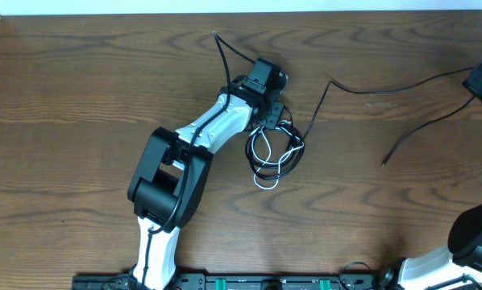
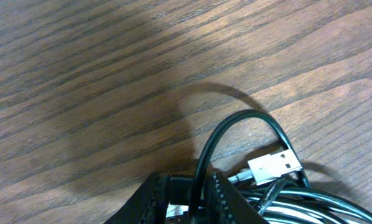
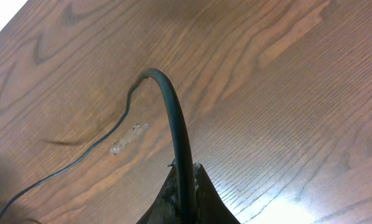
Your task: Untangle cables
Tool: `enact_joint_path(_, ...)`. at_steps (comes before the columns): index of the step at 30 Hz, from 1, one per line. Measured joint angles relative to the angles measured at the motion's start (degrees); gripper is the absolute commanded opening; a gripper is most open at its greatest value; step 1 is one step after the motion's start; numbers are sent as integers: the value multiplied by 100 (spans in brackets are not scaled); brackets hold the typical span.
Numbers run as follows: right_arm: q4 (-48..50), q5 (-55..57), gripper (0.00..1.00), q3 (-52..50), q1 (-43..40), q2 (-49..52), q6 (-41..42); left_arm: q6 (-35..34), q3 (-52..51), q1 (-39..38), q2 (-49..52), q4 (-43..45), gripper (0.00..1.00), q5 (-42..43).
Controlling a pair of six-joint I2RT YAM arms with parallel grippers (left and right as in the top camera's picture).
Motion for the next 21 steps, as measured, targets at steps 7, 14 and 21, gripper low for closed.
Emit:
enact_joint_path(7,-7,-87,1,0,0,0,-46,-15,0,2,48,0,13,-15)
enact_joint_path(14,-17,-144,1,0,0,0,-103,2,2,24,131,-24,7,-275)
enact_joint_path(21,138,-275,1,0,96,0,-107,-2,-7,308,-466,-527,7,-494)
